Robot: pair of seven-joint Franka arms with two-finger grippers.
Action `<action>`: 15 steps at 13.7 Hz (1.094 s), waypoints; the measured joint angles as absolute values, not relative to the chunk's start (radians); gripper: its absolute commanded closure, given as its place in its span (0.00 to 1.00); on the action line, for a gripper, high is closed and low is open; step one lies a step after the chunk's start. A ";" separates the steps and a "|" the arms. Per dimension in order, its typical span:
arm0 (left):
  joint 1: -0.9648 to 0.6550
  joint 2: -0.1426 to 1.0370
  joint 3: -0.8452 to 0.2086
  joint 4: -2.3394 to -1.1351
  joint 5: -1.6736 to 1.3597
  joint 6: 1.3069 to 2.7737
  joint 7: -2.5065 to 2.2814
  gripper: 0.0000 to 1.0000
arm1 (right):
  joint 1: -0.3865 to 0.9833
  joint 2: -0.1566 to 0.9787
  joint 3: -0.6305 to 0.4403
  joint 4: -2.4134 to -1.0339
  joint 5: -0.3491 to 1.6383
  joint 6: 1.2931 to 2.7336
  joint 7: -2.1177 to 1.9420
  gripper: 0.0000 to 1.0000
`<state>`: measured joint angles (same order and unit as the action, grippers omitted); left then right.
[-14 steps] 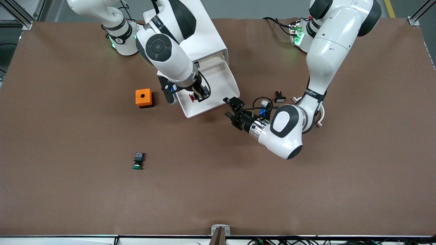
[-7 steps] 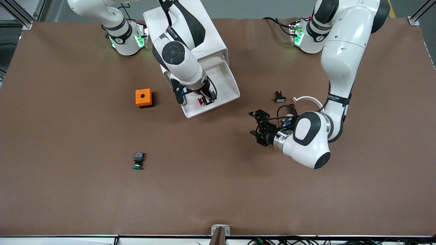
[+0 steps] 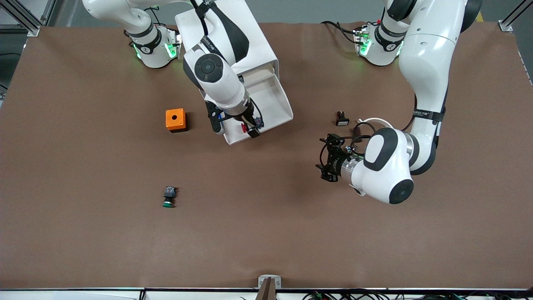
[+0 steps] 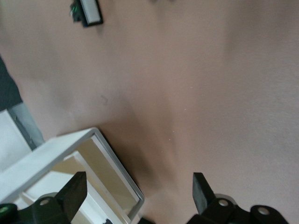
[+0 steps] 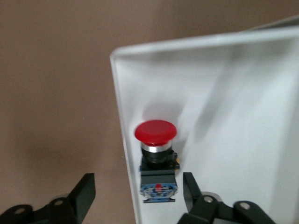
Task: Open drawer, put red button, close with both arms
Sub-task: 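Open the right gripper to release the button and withdraw both grippers, then move the left gripper to the drawer front while the right gripper retracts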
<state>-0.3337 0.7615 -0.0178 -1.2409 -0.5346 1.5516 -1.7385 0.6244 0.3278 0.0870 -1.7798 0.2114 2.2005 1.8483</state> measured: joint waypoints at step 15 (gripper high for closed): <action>-0.552 0.725 -0.051 -1.246 -0.145 1.753 -1.030 0.01 | 0.001 0.156 0.173 -1.560 0.174 1.738 0.698 0.00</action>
